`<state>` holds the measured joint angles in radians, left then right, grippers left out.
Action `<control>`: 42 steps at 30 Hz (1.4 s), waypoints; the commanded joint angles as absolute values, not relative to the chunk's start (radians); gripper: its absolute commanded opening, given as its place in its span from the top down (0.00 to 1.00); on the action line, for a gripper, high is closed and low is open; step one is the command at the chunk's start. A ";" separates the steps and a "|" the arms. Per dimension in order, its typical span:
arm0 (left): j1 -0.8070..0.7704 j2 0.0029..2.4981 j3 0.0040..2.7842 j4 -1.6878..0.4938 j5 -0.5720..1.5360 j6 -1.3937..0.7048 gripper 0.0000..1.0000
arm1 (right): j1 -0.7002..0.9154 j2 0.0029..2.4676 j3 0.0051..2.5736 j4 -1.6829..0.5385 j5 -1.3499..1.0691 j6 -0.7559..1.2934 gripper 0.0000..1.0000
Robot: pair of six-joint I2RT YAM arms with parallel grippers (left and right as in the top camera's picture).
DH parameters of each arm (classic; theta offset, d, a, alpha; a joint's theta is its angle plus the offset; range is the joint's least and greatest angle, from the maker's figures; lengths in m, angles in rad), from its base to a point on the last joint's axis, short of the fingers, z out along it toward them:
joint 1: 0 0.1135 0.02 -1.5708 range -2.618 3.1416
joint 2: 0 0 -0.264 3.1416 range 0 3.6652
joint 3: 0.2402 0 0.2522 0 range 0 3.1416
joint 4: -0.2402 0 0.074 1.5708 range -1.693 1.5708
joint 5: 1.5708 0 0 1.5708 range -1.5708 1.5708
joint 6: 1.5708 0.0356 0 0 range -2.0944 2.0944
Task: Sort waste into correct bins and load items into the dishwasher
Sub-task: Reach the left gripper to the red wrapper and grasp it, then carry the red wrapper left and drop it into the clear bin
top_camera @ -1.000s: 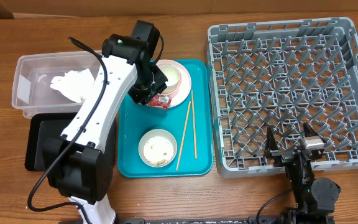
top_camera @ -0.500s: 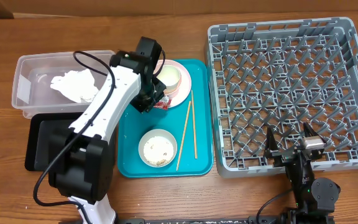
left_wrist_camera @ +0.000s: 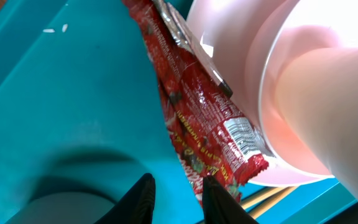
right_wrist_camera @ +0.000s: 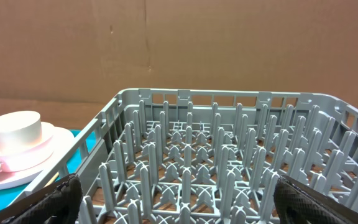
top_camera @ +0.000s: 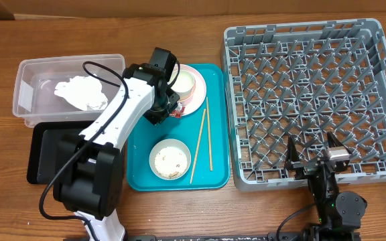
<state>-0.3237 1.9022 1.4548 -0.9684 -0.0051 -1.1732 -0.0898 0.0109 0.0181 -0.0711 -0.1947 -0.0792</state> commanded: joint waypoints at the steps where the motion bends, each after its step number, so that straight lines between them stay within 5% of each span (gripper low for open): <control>1: -0.336 1.909 1.422 -0.948 -0.034 -1.186 0.72 | -0.085 0.003 0.008 -0.065 -0.196 -0.083 0.00; 17: -0.341 1.909 1.309 -0.786 -0.033 -1.181 0.79 | -0.085 0.003 0.008 -0.065 -0.196 -0.083 0.00; 24: -0.341 1.909 1.309 -0.785 -0.033 -1.163 0.96 | -0.085 0.003 0.008 -0.065 -0.196 -0.083 0.00; 42: -0.287 1.733 1.494 -0.982 -0.069 -1.123 0.96 | -0.085 0.003 0.008 -0.065 -0.196 -0.083 0.00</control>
